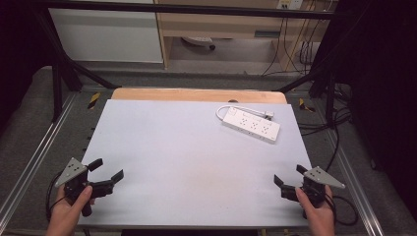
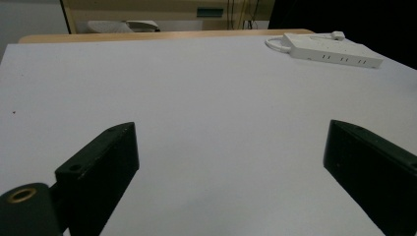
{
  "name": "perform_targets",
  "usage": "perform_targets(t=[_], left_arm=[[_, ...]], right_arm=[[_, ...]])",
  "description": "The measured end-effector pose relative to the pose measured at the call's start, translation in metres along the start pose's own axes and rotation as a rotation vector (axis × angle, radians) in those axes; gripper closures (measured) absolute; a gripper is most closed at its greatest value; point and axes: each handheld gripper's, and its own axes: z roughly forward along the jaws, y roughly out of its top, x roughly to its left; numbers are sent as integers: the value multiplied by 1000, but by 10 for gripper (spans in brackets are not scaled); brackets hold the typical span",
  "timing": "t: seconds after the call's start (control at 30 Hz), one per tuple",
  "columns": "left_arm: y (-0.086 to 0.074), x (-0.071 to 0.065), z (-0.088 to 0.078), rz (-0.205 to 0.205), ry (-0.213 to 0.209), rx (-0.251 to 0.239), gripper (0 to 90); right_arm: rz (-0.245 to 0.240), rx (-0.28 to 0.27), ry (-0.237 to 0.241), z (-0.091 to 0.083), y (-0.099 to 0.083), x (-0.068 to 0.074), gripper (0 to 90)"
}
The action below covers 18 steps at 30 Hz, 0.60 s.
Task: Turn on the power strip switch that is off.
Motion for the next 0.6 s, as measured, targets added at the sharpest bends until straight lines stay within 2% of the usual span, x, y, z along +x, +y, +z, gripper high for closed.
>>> perform_targets(t=[0.6], left_arm=[[-1,-2,4,21,4,22,59]], right_arm=[[20,-10,14,-1,7,4,24]])
